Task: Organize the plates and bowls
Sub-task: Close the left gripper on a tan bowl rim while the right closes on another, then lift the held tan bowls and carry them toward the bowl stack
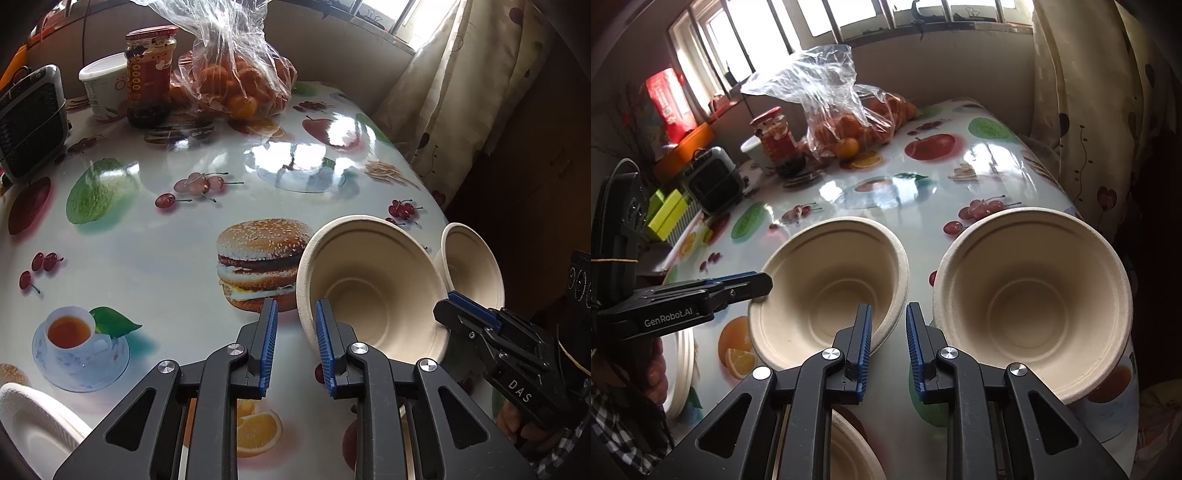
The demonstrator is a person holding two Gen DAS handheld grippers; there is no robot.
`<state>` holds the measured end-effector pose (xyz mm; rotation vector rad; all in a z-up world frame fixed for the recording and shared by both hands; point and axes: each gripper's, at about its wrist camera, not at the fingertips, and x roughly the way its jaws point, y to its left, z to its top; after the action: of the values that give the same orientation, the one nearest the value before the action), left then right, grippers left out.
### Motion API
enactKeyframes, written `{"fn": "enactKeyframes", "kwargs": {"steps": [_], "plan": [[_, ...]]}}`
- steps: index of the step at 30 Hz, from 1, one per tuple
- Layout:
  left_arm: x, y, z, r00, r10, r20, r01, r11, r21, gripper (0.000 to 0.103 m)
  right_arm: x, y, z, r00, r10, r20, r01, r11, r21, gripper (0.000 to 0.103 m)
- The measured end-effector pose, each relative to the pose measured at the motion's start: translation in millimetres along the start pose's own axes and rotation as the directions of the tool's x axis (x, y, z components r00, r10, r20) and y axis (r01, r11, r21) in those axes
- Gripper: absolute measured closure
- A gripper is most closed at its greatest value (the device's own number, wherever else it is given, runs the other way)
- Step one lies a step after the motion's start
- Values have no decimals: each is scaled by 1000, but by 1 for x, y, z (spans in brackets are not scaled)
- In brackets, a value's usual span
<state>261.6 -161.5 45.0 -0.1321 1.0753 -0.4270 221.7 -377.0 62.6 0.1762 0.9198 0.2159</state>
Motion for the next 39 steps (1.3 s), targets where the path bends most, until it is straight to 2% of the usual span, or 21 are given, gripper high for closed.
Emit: {"fn": "enactKeyframes", "kwargs": {"steps": [11,23,39], "plan": [[2,-3,2,1000,-2,1,2,1000,8,91,0,0,0,1000,2,3,-2,1000,0,86],[1,-6,1,1000,-4,8,4,1000,18,91,0,-1,0,1000,2,4,-2,1000,0,87],[-19,-12,2,999,-13,43,11,1000,27,91,-14,-2,1,999,12,33,-12,1000,9,87]]}}
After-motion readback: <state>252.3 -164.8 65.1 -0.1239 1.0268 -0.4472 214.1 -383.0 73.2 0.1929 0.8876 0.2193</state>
